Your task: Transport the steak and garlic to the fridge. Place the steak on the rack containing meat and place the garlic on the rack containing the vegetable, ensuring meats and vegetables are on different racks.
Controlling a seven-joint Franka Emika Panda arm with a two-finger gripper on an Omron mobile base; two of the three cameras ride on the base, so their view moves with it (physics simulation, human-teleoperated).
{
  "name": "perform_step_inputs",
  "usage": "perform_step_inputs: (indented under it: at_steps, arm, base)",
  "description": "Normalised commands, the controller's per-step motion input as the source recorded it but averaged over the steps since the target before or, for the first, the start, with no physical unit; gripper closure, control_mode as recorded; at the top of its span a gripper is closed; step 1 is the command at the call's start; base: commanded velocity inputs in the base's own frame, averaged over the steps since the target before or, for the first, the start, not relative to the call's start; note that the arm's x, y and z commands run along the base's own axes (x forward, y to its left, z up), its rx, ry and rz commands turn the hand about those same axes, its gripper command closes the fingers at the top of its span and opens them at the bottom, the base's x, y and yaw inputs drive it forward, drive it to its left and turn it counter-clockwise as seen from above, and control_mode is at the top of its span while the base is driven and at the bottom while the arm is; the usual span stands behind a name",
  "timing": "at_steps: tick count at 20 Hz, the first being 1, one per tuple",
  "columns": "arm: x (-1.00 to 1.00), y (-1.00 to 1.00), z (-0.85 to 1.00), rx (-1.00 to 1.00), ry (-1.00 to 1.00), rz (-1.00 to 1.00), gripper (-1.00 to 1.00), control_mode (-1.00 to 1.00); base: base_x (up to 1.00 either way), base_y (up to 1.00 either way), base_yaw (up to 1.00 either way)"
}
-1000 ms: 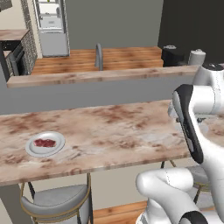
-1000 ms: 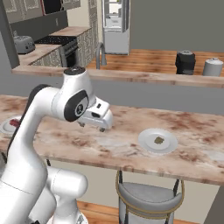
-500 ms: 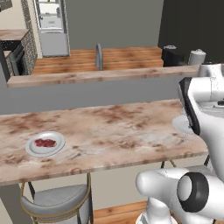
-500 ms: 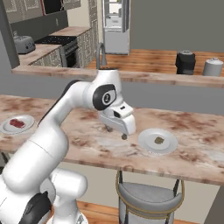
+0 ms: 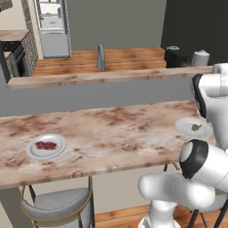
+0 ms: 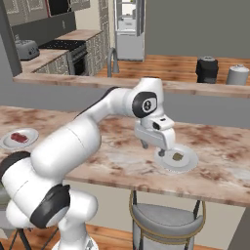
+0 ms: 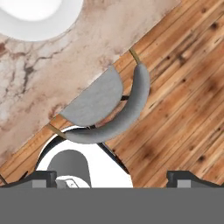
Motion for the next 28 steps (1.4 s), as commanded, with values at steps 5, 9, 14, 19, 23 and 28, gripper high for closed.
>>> perform_step_inputs:
  at_steps: [5,9,14,19,23,28]
  arm:
    - [0.37,-0.31,-0.13,0.01,0.01,0.01,-1.00,-1.00]
    - [0.38,-0.10,-0.21,0.01,-0.01,0.10,-1.00,-1.00]
    - [0.39,-0.05,-0.25,0.01,0.00,0.10,-1.00,-1.00]
    - [0.32,0.00,-0.32,0.00,0.00,0.05,-1.00,-1.00]
    - [0.19,-0.01,-0.29,0.00,0.00,0.04,-1.00,-1.00]
    - [0.23,-0.11,-0.23,0.01,-0.01,0.06,-1.00,-1.00]
  base:
    - [0.00,0.00,0.00]
    - [0.00,0.00,0.00]
    - [0.00,0.00,0.00]
    - [0.00,0.00,0.00]
    - [0.00,0.00,0.00]
    - [0.00,0.00,0.00]
